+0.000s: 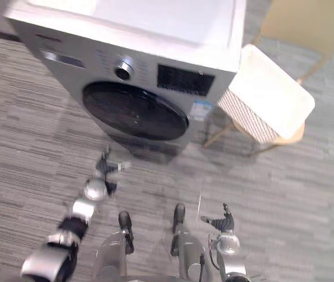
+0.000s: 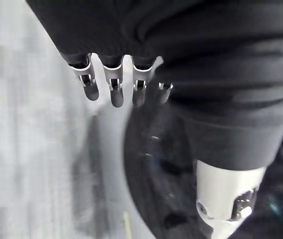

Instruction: Pick up the laundry basket with both hands and put the clothes into the washing machine.

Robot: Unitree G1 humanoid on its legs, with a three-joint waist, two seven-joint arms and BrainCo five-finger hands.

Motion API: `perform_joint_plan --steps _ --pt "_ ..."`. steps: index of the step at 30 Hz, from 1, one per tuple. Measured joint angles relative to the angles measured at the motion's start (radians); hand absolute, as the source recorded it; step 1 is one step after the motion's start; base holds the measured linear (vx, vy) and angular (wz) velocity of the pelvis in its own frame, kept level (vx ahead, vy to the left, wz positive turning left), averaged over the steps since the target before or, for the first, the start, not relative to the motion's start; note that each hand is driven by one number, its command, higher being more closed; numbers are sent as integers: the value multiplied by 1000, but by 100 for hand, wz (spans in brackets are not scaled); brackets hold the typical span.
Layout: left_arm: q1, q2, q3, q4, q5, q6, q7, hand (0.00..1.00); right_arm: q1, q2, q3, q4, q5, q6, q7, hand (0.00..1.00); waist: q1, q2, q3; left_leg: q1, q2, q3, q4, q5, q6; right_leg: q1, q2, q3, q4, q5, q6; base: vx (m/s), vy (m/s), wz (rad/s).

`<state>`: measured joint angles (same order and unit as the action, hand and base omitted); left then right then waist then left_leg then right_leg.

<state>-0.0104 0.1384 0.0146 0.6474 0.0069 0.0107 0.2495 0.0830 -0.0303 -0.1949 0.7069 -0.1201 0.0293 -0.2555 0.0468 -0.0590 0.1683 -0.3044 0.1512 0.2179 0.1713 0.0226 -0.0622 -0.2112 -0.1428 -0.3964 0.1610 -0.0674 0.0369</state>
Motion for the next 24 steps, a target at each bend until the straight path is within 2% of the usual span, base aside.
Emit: perform_joint_plan --steps 1,2,3,4,7,10,11,12,13,14,15,16,18,21,23,24 --pt "33 -4 35 -11 -6 -1 -13 0 -3 -1 -1 0 0 -2 4 0 11 13 -8 -2 8 92 5 -19 33 25 -11 -57 7 -19 5 0 47 142" --pt "40 -5 50 -8 -7 0 -19 0 -6 -5 -2 7 0 -3 5 0 22 16 -11 -1 11 125 10 -34 57 33 -19 -76 13 -26 10 11 82 102" --pt "52 -12 80 -7 -6 0 -30 0 -13 -18 -2 16 0 -3 8 0 30 16 -18 3 29 209 12 -46 68 42 -32 -100 15 -37 15 51 93 93" --pt "65 -20 109 3 -6 -3 -35 0 -15 -19 -3 16 1 -3 16 0 24 28 -31 7 47 287 15 -40 75 53 -47 -132 18 -40 29 94 106 96" --pt "85 -37 165 96 -4 -17 -55 0 -26 -5 -7 27 -1 4 28 0 49 26 -36 9 9 263 40 -51 86 87 -88 -171 29 -36 57 101 121 56" --pt "131 -55 199 122 -4 -17 -55 0 -28 5 -12 65 -10 6 45 0 55 13 -38 22 -24 226 100 -140 96 136 -146 -200 96 -59 94 108 152 49" --pt "160 -60 198 130 -6 -17 -56 0 -29 8 -13 72 -9 20 45 0 49 17 -39 39 -39 193 118 -168 103 124 -193 -170 242 -57 79 126 200 72" --pt "174 -58 198 131 -10 -17 -55 0 -23 11 -12 72 -9 20 45 0 47 15 -39 54 -51 169 124 -179 111 88 -220 -107 373 -37 32 140 229 106" --pt "185 -53 199 131 -16 -17 -55 0 -9 16 -5 74 -9 20 46 0 45 15 -38 80 -67 122 125 -187 119 14 -228 4 546 15 -41 191 177 107" --pt "186 -51 199 131 -17 -17 -54 0 -5 26 0 88 -9 18 49 0 37 17 -36 85 -69 79 124 -193 121 -38 -206 75 634 -20 -5 187 91 103" --pt "184 -49 206 131 -22 -18 -54 0 -9 30 3 100 -9 19 56 0 35 9 -39 87 -70 51 124 -195 126 -65 -180 100 666 -58 14 256 6 104" --pt "184 -47 227 132 -38 -18 -54 0 -12 38 10 102 -9 17 64 0 32 -1 -37 94 -81 1 120 -196 130 -110 -122 132 672 -117 7 236 -3 105" --pt "163 -53 233 151 -48 -18 -54 0 -9 42 10 100 -9 15 65 0 16 -10 -30 104 -129 -93 110 -199 142 -182 -44 185 578 -155 17 224 -14 137" --pt "126 -86 241 180 -56 -21 -54 0 14 38 7 94 -5 17 70 0 -5 1 -12 165 -204 -245 108 -215 150 -206 10 277 367 -126 43 311 -98 188" --pt "121 -97 264 184 -55 -22 -55 0 15 28 13 92 -9 17 82 0 -8 -2 -15 192 -237 -319 121 -241 142 -193 14 333 277 -105 27 285 -168 168" --pt "119 -97 264 187 -54 -24 -55 0 22 19 25 90 -9 17 85 0 -11 -9 -25 193 -254 -376 159 -277 131 -186 -2 336 264 -58 13 401 -294 187"
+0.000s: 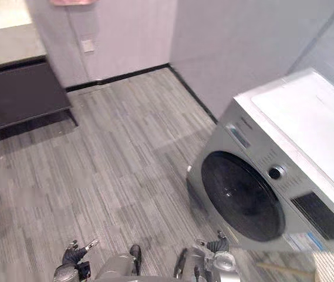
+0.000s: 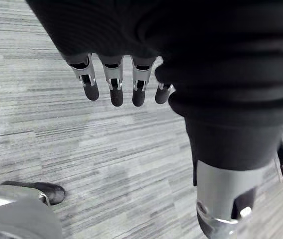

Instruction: Pick up the laundry basket with both hands and put the clothes into the washing machine.

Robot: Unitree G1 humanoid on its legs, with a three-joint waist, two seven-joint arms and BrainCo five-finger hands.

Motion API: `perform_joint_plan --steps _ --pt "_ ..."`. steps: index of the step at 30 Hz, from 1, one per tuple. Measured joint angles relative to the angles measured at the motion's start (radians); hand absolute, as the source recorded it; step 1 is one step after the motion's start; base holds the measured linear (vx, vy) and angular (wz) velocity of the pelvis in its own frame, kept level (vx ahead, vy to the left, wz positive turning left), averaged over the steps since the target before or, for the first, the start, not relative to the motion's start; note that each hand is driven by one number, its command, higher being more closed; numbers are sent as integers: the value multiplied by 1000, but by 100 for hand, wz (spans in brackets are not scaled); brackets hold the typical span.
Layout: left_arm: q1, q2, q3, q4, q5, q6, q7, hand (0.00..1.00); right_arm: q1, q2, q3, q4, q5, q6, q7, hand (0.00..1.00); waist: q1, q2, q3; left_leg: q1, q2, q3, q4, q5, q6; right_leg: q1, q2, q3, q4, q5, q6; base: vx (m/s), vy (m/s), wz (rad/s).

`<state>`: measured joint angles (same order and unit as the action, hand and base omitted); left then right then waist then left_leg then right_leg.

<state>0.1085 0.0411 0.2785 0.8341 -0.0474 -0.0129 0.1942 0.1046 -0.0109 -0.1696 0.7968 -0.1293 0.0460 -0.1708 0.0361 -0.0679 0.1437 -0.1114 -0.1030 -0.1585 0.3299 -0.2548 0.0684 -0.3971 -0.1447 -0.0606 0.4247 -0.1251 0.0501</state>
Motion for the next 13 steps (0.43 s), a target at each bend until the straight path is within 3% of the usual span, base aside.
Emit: perform_joint_plan --steps 1,2,3,4,5,7,8,10,12,13 --pt "1 -7 6 2 0 0 0 0 4 -6 13 1 -1 0 1 0 -3 9 -7 2 23 -31 54 -34 -37 38 0 -55 12 39 -20 423 -316 171" --pt "2 -15 16 2 0 -1 -1 0 1 -8 19 1 -1 1 1 0 2 28 -12 -7 52 -13 98 -40 -70 54 7 -87 8 24 -30 436 -309 127" --pt "1 -29 44 1 0 -1 -4 0 -16 -16 24 -9 -1 0 2 0 4 47 -9 -66 85 47 212 -32 -91 76 18 -123 5 0 -43 397 -292 71" --pt "8 -41 83 0 0 0 -12 0 -41 -18 31 -20 -1 0 2 0 7 66 2 -122 151 147 362 -6 -129 123 45 -155 -12 -12 -61 468 -315 48" --pt "26 -46 110 -1 0 3 -14 0 -54 -13 37 -32 -1 -3 1 0 11 72 4 -150 223 236 483 40 -129 175 71 -171 -25 -27 -82 366 -246 14" --pt "31 -43 104 -1 0 6 -17 0 -65 5 57 -36 -1 -5 1 0 13 59 -1 -173 300 339 542 30 -114 232 79 -185 -63 -33 -93 329 -147 4" --pt "20 -46 93 -3 0 6 -20 0 -73 4 56 -35 -1 -2 1 0 13 48 -3 -179 324 387 485 26 -110 256 71 -188 -96 -31 -93 299 -110 17" --pt "-5 -58 84 -8 1 4 -20 0 -79 2 36 -36 -1 -1 -1 0 11 54 -7 -168 355 422 316 30 -115 286 70 -205 -137 -24 -86 293 -20 25" --pt "-36 -64 77 -7 2 4 -20 0 -79 -1 11 -33 -1 0 -1 0 8 65 -14 -145 364 434 112 71 -148 303 65 -230 -153 -23 -81 222 86 32" --pt "-50 -68 76 -1 3 3 -20 0 -74 -10 0 -25 -1 0 -2 0 7 83 -25 -117 365 436 -30 224 -147 310 77 -240 -162 -21 -64 117 78 16"
